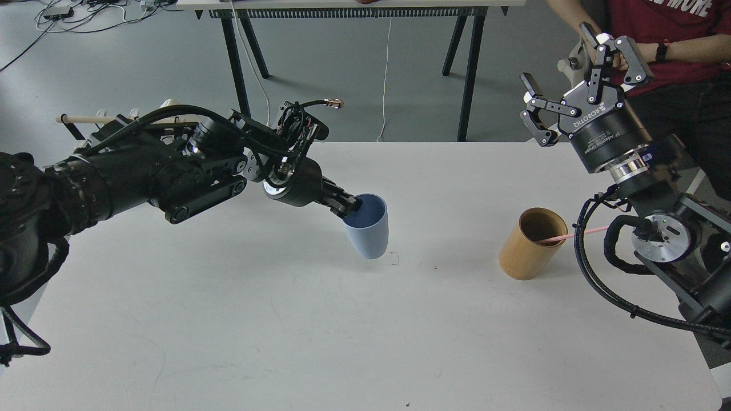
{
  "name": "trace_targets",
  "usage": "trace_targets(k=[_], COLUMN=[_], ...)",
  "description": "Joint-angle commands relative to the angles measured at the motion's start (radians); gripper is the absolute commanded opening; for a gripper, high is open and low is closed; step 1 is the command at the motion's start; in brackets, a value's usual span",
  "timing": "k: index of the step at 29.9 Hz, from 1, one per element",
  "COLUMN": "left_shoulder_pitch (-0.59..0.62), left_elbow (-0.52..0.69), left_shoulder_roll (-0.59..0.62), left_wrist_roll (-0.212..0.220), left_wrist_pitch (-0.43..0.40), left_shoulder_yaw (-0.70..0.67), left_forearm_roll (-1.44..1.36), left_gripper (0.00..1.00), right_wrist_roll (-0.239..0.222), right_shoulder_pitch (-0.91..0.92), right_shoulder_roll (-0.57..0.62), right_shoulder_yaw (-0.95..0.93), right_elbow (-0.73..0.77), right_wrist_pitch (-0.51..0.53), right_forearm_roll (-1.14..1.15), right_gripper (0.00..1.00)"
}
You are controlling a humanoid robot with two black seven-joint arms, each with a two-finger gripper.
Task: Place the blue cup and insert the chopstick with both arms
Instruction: 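Carry the blue cup with the left gripper to the table center and set it down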
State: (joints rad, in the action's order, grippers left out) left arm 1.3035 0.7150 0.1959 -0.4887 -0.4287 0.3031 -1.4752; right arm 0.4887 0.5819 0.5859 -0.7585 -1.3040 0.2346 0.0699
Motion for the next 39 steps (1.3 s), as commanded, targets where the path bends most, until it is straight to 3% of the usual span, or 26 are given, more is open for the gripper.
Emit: trace_targets(k=[1, 19, 25, 39], left_shoulder_pitch=[-0.003, -0.052, -0.069, -0.081], left_elbow=[-0.015, -0.129, -0.173, -0.178], left_shoulder_roll=[-0.029, -0.151, -0.180, -0.176], left_wrist_roll=[0.000, 0.000, 0.000, 0.000], left_wrist_pitch=[0.008, 0.016, 0.033, 0.038], left_shoulder_yaw=[0.013, 0.014, 0.076, 0.071], left_forearm_roll=[0.000, -0.002, -0.002, -0.002], left_gripper=[0.04, 0.05, 0.05, 0.10], right_wrist_roll=[0.000, 0.000, 0.000, 0.000], right_shoulder_pitch=[0.003, 0.003, 0.001, -0.002], right_shoulder_roll=[0.000, 0.002, 0.002, 0.002], right_shoulder_yaw=[-0.001, 0.002, 0.002, 0.002], right_elbow=[0.000, 0.000, 0.000, -0.001], right_wrist_pitch=[0.000, 0.002, 0.002, 0.002], right_forearm_roll=[0.001, 0.001, 0.001, 0.001], right_gripper=[0.96, 0.96, 0.96, 0.96])
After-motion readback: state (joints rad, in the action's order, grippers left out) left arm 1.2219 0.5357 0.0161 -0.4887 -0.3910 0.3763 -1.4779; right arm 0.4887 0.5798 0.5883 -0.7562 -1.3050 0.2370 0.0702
